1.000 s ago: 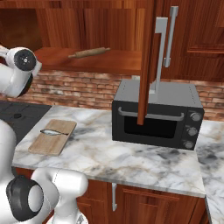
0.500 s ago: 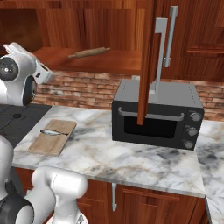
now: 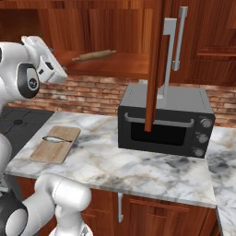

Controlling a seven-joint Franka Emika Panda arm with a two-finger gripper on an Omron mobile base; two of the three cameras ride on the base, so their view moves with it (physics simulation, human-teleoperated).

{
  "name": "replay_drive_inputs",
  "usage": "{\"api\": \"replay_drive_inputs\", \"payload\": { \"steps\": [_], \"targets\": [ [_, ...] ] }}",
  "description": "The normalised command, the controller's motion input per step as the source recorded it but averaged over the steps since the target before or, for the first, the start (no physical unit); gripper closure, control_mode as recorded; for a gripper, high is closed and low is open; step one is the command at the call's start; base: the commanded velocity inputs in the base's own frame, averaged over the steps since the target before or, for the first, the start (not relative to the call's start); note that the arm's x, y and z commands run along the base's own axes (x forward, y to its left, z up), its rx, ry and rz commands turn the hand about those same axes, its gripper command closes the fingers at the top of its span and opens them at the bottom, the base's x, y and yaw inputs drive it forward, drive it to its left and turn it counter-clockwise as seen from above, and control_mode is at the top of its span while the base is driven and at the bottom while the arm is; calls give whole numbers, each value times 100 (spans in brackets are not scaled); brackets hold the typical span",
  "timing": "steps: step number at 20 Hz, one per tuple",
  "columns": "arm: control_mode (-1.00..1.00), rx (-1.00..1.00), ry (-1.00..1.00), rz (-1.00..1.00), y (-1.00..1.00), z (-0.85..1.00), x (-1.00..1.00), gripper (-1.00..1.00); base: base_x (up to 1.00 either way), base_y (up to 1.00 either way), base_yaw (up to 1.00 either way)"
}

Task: Open the cabinet, retrieve the rolling pin, and place it next to the meat on the cutting board to prepare for tenderizing.

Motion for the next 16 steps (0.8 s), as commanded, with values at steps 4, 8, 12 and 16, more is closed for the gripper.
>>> {"api": "replay_drive_inputs", "payload": {
  "steps": [4, 8, 12, 16],
  "targets": [
    [-100, -1, 5, -9, -14, 0, 7, -100, 0, 0, 0],
    [-100, -1, 3, 0, -1, -1, 4, -100, 0, 0, 0],
    [-100, 0, 3, 1, 0, -1, 21, -100, 0, 0, 0],
    [-100, 0, 4, 5, 0, 0, 41, -100, 0, 0, 0]
  ]
}}
